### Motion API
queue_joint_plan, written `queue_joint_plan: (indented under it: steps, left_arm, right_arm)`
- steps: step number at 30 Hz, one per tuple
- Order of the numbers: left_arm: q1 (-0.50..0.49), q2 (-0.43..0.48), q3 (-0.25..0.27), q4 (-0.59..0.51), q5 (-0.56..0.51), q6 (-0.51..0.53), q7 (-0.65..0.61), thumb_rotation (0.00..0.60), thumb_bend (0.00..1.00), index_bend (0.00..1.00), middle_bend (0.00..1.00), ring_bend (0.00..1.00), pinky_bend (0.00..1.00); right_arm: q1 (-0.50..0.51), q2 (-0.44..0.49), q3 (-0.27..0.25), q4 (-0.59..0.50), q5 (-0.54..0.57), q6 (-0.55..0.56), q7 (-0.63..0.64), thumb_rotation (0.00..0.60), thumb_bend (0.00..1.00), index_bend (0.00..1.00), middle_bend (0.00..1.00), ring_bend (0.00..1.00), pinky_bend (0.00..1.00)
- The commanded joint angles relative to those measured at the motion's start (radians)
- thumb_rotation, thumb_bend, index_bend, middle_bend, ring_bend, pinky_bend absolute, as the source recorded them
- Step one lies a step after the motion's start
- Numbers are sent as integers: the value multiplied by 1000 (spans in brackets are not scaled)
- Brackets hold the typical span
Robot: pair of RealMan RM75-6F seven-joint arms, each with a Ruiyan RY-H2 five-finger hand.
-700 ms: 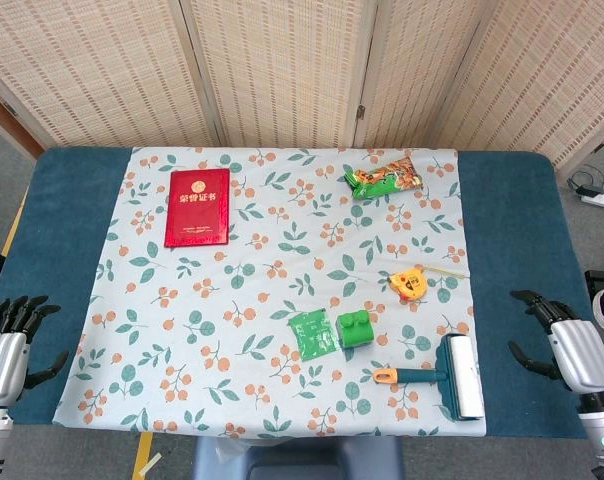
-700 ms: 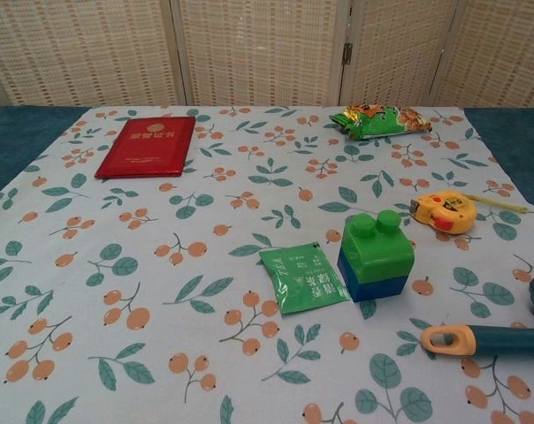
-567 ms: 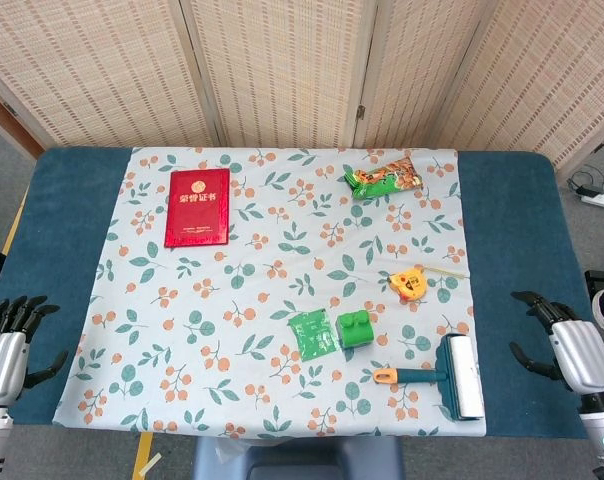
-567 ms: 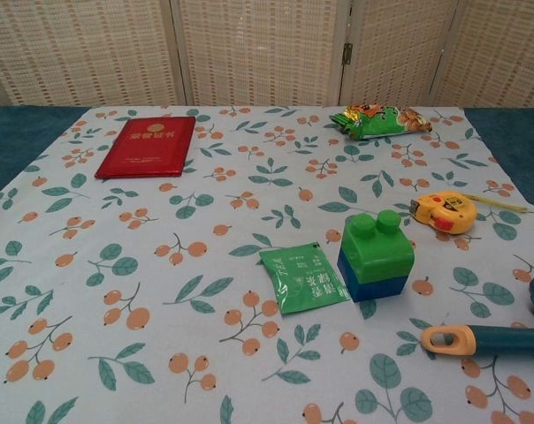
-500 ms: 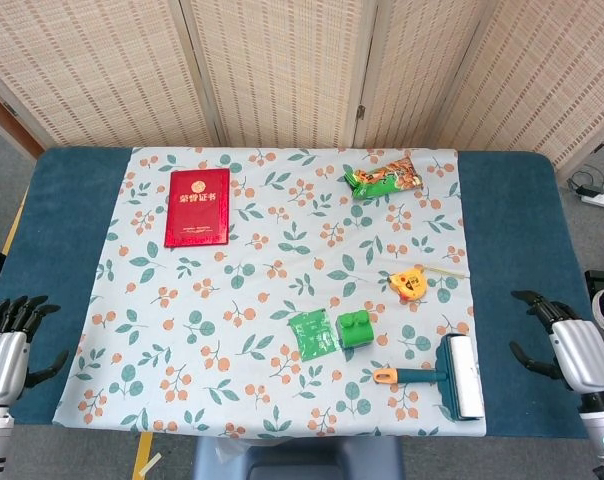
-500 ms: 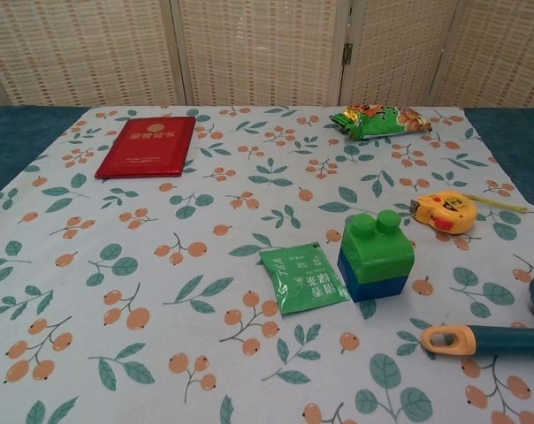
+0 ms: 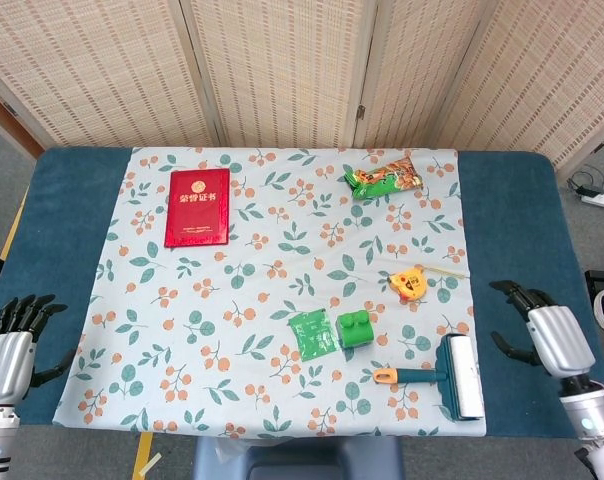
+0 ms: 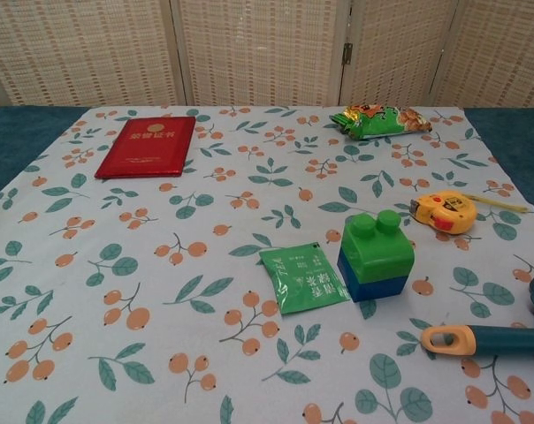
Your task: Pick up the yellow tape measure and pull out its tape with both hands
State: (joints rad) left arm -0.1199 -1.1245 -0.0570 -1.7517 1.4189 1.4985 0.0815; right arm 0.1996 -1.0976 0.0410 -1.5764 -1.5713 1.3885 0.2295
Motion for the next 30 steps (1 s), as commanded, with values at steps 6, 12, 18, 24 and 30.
queue_joint_plan:
  steps: [6, 12, 18, 24, 30]
  left_arm:
    - [10, 4, -2, -10, -5, 2, -4, 600, 336, 282, 185, 99, 0]
    - [22, 14, -2, -17, -12, 6, -6, 600, 336, 282, 186, 99, 0]
    - [25, 16, -1, -25, -19, -2, 3, 600, 336, 282, 185, 99, 0]
    - [24, 17, -9, -32, -26, -6, 11, 600, 336, 282, 184, 99, 0]
    - [20, 13, -11, -32, -27, -17, 14, 600, 336, 282, 183, 99, 0]
  right_arm:
    - [137, -151, 66, 102, 80, -182, -85, 600, 360, 211, 227, 339, 273]
    - [211, -259, 90, 224, 161, -307, -144, 600, 360, 72, 134, 271, 268]
    - [262, -347, 100, 338, 225, -396, -188, 600, 307, 0, 19, 177, 174]
    - [295, -411, 106, 422, 257, -438, -218, 600, 234, 0, 0, 98, 102]
    - [335, -479, 114, 525, 287, -491, -241, 600, 233, 0, 0, 81, 77]
